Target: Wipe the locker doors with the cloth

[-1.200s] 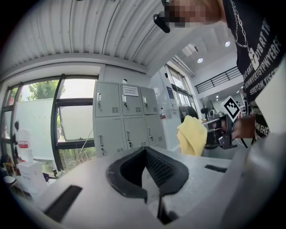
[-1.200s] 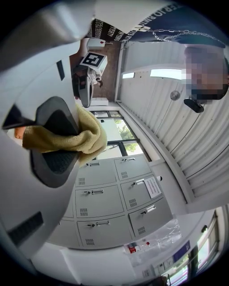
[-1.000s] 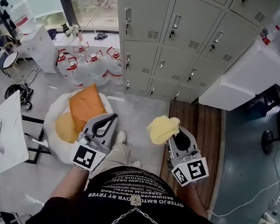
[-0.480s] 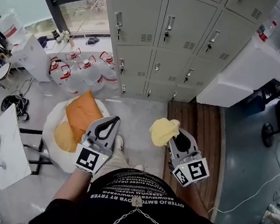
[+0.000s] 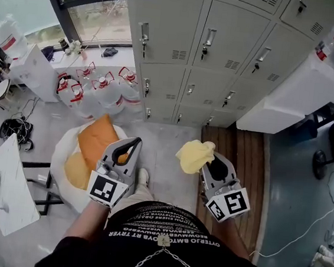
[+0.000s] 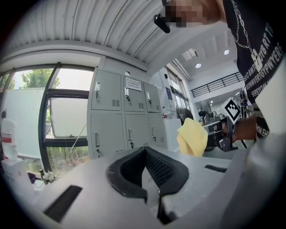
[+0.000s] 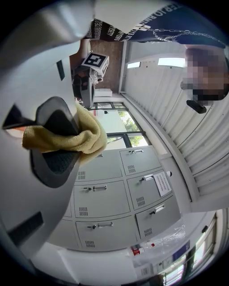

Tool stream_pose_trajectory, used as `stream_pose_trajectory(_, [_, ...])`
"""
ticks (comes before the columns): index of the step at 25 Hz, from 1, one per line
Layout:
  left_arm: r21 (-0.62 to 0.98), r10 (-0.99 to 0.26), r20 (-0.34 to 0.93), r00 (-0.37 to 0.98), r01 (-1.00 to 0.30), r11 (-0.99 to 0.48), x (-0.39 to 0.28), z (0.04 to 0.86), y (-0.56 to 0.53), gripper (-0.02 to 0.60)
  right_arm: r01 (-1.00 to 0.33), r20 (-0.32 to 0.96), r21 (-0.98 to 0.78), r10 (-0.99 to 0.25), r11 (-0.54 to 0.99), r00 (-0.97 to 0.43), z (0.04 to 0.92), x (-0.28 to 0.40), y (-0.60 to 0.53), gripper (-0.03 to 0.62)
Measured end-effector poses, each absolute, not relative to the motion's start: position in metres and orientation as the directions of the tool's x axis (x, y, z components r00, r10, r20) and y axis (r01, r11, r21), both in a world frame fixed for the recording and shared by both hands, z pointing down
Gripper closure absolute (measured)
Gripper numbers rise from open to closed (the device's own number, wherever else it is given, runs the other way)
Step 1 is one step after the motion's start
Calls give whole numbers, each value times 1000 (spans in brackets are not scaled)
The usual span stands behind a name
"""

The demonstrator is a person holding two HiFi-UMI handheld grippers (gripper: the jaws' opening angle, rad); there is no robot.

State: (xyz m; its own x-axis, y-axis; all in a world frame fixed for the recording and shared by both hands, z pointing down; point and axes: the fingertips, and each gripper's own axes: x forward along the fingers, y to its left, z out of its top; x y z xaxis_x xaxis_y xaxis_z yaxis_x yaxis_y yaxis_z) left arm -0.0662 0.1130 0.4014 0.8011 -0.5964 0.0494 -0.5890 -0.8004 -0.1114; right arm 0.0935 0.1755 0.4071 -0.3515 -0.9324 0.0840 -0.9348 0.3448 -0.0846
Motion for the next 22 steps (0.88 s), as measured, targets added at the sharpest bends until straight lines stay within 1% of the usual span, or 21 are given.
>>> stream_pose_trajectory(15, [-90, -583, 39, 812, -578, -811, -66, 399, 10, 578, -940, 91, -74, -936, 333, -339, 404, 93, 69, 526])
stream_pose_trajectory(22, [-90, -542, 56, 839, -536, -839, -64, 404, -44, 578, -949, 86, -77, -947, 304, -310, 406, 88, 17, 526])
